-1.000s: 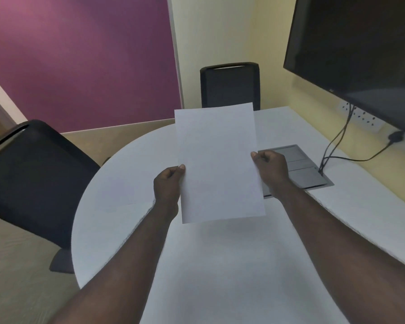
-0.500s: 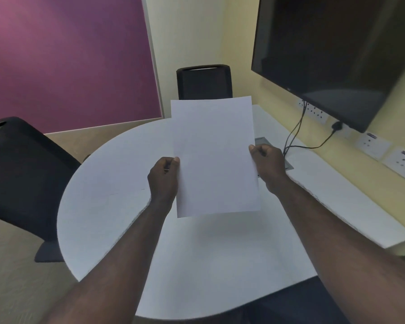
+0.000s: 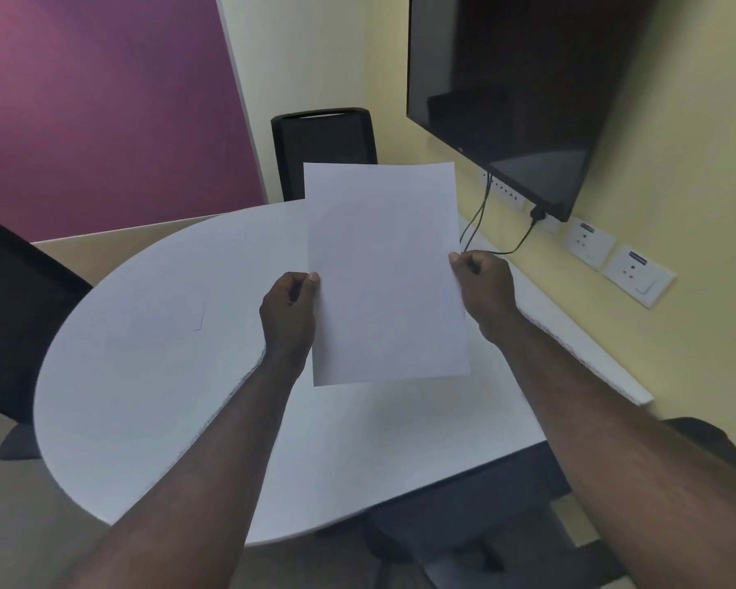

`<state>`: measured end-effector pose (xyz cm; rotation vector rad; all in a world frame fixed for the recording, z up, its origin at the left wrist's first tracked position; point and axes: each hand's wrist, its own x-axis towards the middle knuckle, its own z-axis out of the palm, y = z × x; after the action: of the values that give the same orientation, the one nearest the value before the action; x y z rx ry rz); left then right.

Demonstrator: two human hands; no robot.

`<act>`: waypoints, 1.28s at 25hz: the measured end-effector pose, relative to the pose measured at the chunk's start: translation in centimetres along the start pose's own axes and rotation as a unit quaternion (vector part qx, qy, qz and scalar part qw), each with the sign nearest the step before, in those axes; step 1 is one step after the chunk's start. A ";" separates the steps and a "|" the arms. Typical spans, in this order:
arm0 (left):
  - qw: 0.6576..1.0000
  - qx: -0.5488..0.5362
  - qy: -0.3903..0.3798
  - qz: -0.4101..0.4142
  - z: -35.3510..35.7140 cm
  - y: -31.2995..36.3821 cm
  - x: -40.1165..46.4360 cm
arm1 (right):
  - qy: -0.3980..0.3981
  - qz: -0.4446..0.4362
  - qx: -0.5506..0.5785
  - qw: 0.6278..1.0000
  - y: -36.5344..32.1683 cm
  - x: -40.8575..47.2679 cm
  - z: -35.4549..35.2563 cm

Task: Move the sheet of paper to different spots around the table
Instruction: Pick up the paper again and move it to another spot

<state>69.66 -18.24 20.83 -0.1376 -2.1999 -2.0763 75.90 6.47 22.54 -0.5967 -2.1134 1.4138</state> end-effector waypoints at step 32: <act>0.987 0.060 0.066 -0.130 14.6 -11.0 0.2 | -0.092 0.027 -0.078 0.992 16.8 12.3 -2.2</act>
<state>67.61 -4.30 9.13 0.3054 -2.3594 -1.9980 69.09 21.61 9.74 -0.6067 -2.3860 1.3874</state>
